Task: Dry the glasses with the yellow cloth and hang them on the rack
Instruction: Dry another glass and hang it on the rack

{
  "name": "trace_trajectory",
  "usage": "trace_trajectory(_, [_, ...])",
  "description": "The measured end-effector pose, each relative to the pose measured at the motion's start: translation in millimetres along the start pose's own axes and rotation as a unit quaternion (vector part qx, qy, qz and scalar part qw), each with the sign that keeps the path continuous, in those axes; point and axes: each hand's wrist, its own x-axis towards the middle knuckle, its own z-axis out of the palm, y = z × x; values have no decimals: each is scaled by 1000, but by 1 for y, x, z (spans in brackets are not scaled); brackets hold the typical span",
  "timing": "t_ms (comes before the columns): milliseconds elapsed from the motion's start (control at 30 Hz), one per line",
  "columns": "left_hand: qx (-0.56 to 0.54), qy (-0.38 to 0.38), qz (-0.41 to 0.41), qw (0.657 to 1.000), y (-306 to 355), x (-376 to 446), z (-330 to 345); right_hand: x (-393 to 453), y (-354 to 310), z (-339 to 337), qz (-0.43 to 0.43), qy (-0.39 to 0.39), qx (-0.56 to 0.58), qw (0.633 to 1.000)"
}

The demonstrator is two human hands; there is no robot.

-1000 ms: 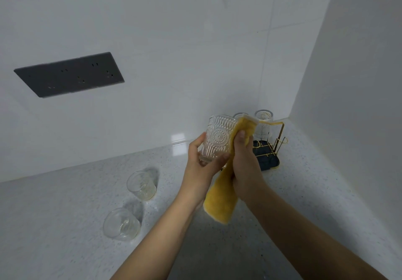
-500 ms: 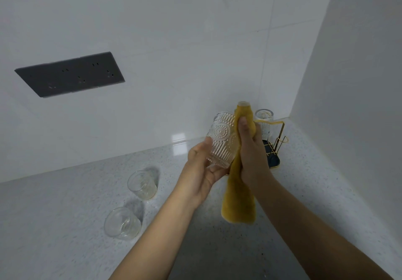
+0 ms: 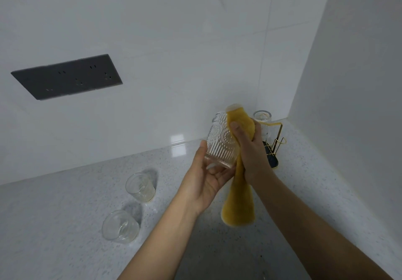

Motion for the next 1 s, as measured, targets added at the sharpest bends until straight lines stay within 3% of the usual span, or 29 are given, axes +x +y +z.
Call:
trace_trajectory(100, [95,13,93,991,-12,3,1,-3,6,4,-23,43,-31,998])
trace_trajectory(167, [105,33,114,987,-17,4,-3,-7,10,6,-27,48,-52,997])
trace_trajectory(333, [-37,-19,15,999,-9,2,-10,-10,9,2,0,-11,-38,999])
trace_trajectory(467, [-18,-24,-48,998,0,-3,-9,-7,2,1,10,-23,-16,1000])
trace_trajectory(567, [63,19,31,997,-2,-4,-6,-6,4,5,3,21,-22,1000])
trace_trajectory(700, [179,51,161,969,-12,0,-6,-7,7,9,-18,52,-71,996])
trace_trajectory(767, [127,24,131,983,-8,-1,-5,-11,7,9,-23,34,-73,996])
trace_trajectory(867, [23,-18,9,1000,2,-6,-7,-11,4,2,1,7,-34,999])
trace_trajectory(933, [43,-23,-32,998,9,-6,-8,-9,1,1,15,-3,-1,1000])
trace_trajectory(1000, [114,5,-12,993,10,-6,-7,-9,2,2,22,14,3,1000])
